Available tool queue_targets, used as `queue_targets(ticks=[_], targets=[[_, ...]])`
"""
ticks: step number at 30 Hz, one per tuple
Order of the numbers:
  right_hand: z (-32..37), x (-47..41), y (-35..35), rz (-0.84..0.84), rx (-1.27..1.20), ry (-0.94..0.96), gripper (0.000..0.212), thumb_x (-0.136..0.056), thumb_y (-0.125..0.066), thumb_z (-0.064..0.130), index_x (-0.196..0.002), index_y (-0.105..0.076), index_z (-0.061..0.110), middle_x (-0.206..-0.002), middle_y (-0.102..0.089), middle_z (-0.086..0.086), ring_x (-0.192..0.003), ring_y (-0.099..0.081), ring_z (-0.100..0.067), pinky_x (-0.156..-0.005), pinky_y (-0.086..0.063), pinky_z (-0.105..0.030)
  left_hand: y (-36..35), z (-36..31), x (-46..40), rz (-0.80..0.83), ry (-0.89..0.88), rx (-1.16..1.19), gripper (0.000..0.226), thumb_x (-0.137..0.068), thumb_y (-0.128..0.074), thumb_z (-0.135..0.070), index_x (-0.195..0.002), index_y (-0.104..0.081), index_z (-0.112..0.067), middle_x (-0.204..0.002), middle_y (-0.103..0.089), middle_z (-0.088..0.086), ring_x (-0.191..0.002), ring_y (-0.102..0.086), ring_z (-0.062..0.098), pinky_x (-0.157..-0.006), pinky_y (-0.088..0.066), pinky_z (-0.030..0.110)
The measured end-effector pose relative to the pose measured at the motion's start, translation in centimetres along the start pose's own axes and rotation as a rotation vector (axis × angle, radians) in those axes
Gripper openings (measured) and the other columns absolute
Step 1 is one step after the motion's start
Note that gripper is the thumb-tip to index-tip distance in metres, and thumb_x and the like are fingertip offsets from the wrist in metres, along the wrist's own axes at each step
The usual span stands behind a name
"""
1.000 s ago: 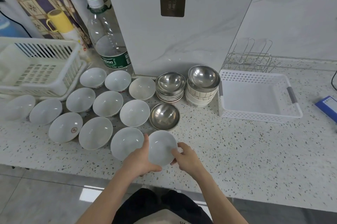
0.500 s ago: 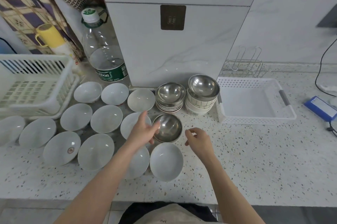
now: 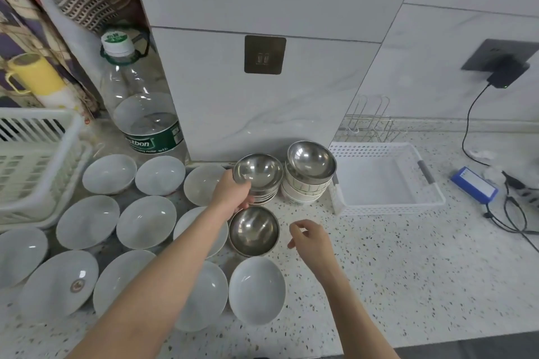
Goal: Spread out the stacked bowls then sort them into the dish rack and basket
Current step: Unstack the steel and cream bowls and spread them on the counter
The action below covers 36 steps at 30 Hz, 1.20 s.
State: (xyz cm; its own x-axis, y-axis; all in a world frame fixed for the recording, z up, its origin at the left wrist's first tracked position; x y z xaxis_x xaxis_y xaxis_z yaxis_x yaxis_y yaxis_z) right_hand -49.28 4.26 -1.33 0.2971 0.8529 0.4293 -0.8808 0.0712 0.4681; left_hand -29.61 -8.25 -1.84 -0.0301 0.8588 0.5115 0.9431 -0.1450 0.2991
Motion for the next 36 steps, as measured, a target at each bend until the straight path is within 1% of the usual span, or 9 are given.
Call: queue_targets(ticks=[4, 7, 12, 15, 17, 19, 22, 28, 36], targets=[[-0.3, -0.2, -0.2, -0.010, 0.019, -0.020, 0.019, -0.091, -0.052, 0.037, -0.104, -0.063, 0.028, -0.065, -0.072, 0.005, -0.043, -0.047, -0.006, -0.044, -0.042, -0.024, 0.3, 0.1, 0.1, 0.021, -0.031, 0.082, 0.028, -0.098, -0.046, -0.020, -0.126, -0.051, -0.023, -0.090, -0.074, 0.013, -0.035, -0.056, 0.008, -0.030, -0.027, 0.019], [0.5, -0.8, -0.5, -0.002, 0.050, -0.023, 0.020, -0.091, -0.052, 0.036, -0.106, -0.063, 0.028, -0.067, -0.072, 0.004, -0.046, -0.049, -0.007, -0.044, -0.041, -0.023, 0.8, -0.4, 0.5, 0.022, -0.043, 0.095, 0.028, -0.098, -0.047, -0.021, -0.126, -0.051, -0.025, -0.073, -0.076, 0.011, -0.030, -0.050, 0.010, -0.030, -0.025, 0.017], [3.1, -2.6, -1.1, 0.001, 0.045, 0.006, 0.017, -0.091, -0.051, 0.033, -0.102, -0.062, 0.027, -0.068, -0.073, 0.004, -0.036, -0.043, 0.001, -0.047, -0.038, -0.022, 2.7, -0.6, 2.3, 0.059, -0.068, 0.289, 0.025, -0.100, -0.045, -0.015, -0.118, -0.054, -0.030, -0.071, -0.076, 0.013, -0.036, -0.053, 0.015, -0.031, -0.024, 0.018], [5.1, -3.7, -2.0, -0.019, 0.073, 0.035, 0.020, -0.094, -0.049, 0.035, -0.105, -0.062, 0.026, -0.067, -0.072, 0.005, -0.050, -0.055, 0.003, -0.054, -0.039, -0.020, 5.1, 0.5, 3.9, -0.004, -0.105, 0.436, 0.025, -0.098, -0.047, -0.014, -0.113, -0.058, -0.031, -0.074, -0.076, 0.012, -0.048, -0.067, 0.016, -0.031, -0.025, 0.016], [6.2, -4.5, -2.9, -0.022, 0.101, 0.031, 0.026, -0.095, -0.045, 0.034, -0.108, -0.062, 0.020, -0.070, -0.071, 0.003, -0.057, -0.057, -0.003, -0.060, -0.043, -0.025, 6.6, 2.2, 4.6, -0.064, -0.105, 0.509, 0.029, -0.095, -0.047, -0.014, -0.115, -0.059, -0.031, -0.077, -0.076, 0.016, -0.053, -0.064, 0.022, -0.031, -0.025, 0.017], [6.8, -5.2, -3.7, -0.029, 0.156, 0.004, 0.032, -0.095, -0.042, 0.034, -0.101, -0.063, 0.011, -0.076, -0.072, 0.000, -0.067, -0.060, -0.011, -0.068, -0.046, -0.031, 7.5, 4.4, 5.3, -0.113, -0.080, 0.580, 0.027, -0.095, -0.050, -0.016, -0.115, -0.060, -0.031, -0.077, -0.076, 0.017, -0.068, -0.060, 0.029, -0.033, -0.025, 0.016], [7.0, -5.9, -4.4, -0.050, 0.226, -0.035, 0.035, -0.093, -0.042, 0.033, -0.103, -0.063, 0.006, -0.088, -0.072, -0.005, -0.083, -0.064, -0.021, -0.072, -0.046, -0.032, 7.9, 7.8, 5.9, -0.167, -0.016, 0.638, 0.020, -0.097, -0.054, -0.022, -0.117, -0.059, -0.027, -0.074, -0.076, 0.007, -0.078, -0.061, 0.034, -0.036, -0.024, 0.016], [8.6, -6.2, -4.4, -0.153, 0.300, -0.028, 0.036, -0.090, -0.045, 0.012, -0.122, -0.050, -0.002, -0.113, -0.063, -0.017, -0.101, -0.061, -0.034, -0.074, -0.045, -0.033, 8.1, 10.0, 6.3, -0.171, 0.024, 0.666, 0.025, -0.098, -0.057, -0.029, -0.123, -0.055, -0.028, -0.079, -0.077, 0.013, -0.081, -0.058, 0.035, -0.039, -0.025, 0.020], [10.2, -5.7, -4.3, -0.169, 0.379, -0.008, 0.038, -0.093, -0.039, 0.006, -0.129, -0.038, -0.006, -0.127, -0.054, -0.025, -0.112, -0.057, -0.040, -0.084, -0.047, -0.041, 9.4, 10.1, 7.2, -0.154, 0.021, 0.670, 0.035, -0.097, -0.059, -0.029, -0.132, -0.051, -0.027, -0.081, -0.077, 0.015, -0.080, -0.054, 0.033, -0.036, -0.031, 0.020]])
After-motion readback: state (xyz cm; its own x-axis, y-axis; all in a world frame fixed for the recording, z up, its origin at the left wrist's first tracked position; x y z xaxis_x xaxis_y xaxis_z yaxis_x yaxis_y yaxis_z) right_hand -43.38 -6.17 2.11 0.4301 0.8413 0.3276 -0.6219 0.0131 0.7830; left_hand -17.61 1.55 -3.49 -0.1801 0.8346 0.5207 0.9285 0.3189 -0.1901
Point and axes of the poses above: each hand's wrist, its own x-axis away from the middle knuckle, its own y-axis out of the back of the hand, z = x × y, the point moved 8 cm from there along -x, towards the middle knuckle
